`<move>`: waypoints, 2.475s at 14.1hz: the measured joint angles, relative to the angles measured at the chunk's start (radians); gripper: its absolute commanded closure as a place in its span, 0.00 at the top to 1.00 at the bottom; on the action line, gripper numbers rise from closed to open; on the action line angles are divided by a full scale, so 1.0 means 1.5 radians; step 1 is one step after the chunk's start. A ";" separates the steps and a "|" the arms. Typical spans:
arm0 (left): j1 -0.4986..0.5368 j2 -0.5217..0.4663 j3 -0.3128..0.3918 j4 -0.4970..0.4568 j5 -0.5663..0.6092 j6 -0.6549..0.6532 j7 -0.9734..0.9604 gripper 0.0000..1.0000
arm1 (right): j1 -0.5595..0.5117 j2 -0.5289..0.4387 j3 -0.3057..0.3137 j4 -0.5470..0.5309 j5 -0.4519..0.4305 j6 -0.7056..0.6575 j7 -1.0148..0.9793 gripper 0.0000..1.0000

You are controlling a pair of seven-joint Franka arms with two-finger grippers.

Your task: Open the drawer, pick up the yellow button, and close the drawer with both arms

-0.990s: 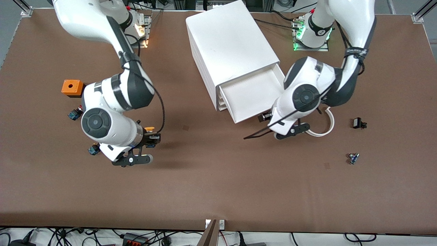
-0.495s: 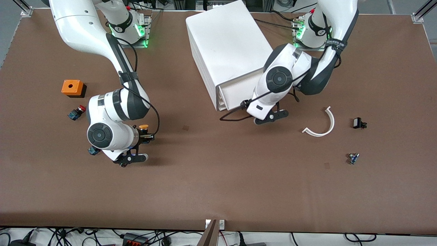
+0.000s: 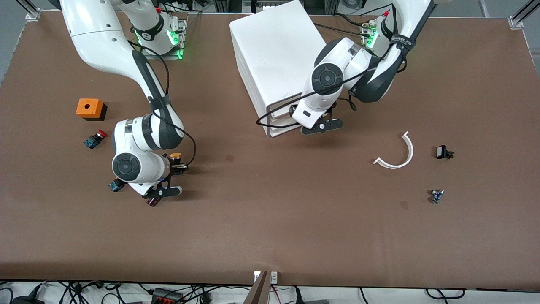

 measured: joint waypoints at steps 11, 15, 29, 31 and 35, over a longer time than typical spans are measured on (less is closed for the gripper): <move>0.046 -0.013 -0.009 0.041 0.000 -0.060 0.004 1.00 | -0.001 -0.090 -0.027 0.098 0.000 -0.165 0.035 1.00; 0.164 -0.022 -0.005 0.123 0.011 -0.138 0.130 1.00 | -0.008 -0.122 -0.053 0.163 0.000 -0.229 0.035 1.00; 0.273 -0.236 0.197 0.120 0.043 -0.221 0.638 1.00 | -0.148 -0.255 -0.072 0.193 0.001 -0.269 0.013 1.00; 0.263 -0.262 0.200 0.093 0.043 -0.181 0.638 1.00 | -0.196 -0.275 -0.041 0.188 0.000 -0.277 -0.018 1.00; 0.254 -0.263 0.200 0.085 0.049 -0.186 0.637 1.00 | -0.242 -0.294 -0.022 0.164 -0.008 -0.281 -0.079 1.00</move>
